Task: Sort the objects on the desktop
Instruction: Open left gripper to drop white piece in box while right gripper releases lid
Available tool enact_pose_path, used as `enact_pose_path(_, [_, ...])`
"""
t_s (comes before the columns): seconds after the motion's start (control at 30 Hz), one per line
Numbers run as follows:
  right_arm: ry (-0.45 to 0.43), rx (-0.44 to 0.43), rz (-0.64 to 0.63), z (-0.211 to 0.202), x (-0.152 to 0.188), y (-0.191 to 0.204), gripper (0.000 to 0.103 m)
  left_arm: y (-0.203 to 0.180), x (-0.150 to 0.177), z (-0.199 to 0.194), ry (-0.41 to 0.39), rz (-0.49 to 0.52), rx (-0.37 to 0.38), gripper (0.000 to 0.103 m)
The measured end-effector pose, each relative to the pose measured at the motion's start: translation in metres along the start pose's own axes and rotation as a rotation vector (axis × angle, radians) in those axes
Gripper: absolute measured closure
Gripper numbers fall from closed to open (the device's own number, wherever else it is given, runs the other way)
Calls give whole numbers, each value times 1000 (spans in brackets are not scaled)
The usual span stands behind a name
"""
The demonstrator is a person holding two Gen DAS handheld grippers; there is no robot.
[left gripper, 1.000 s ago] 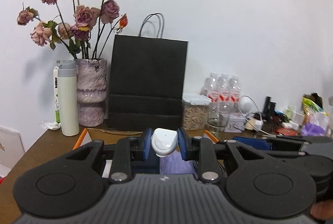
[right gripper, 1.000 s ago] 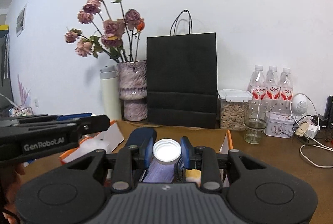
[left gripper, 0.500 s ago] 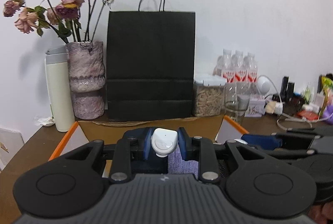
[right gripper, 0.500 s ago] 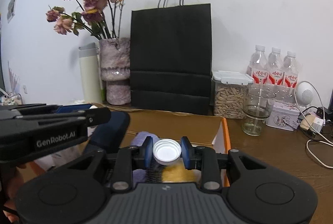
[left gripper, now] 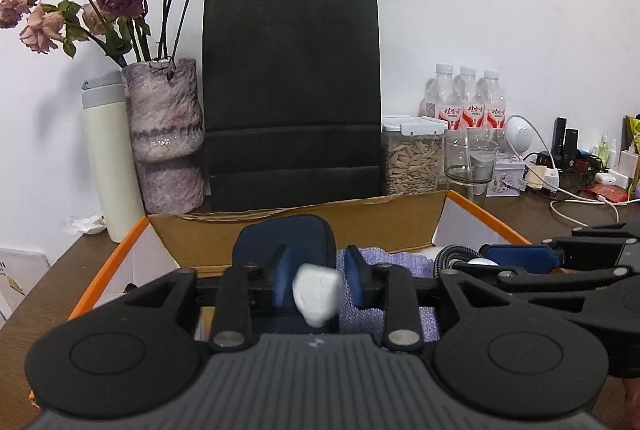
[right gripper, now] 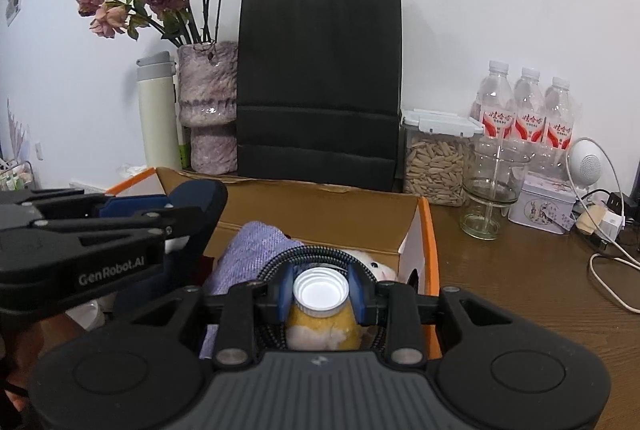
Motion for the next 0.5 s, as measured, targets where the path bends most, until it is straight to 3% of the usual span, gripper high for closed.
enact_pose_path(0.1, [2,13,4,-2,0,-2,61,2,-3,-5,-32,-9,-15,35])
enact_pose_path(0.27, [-19,21,12,-9,-1,-5,17,7,-15,-22,-114,-49,-18,4])
enact_pose_path(0.4, [-48,19,-16,-18,-7,1,11,4,-20,-34,-159,-31,-15,0])
enact_pose_path(0.47, [-54,18,-26,-22,-8,4,0,4,-20,-38,-164,-33,-22,0])
enact_pose_path(0.5, [-57,19,-28,-24,-8,5,0,4,-20,-39,-162,-36,-20,0])
Point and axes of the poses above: each gripper's, at about its wrist camera, not at the fingertips, and z roughly the way its jaws point, y to its left, x to its underside, the point moved 10 cm from there along z, roughly the way its jaws point, and after that the axes turned 14 degrees about -z, right-handed, at the moved point
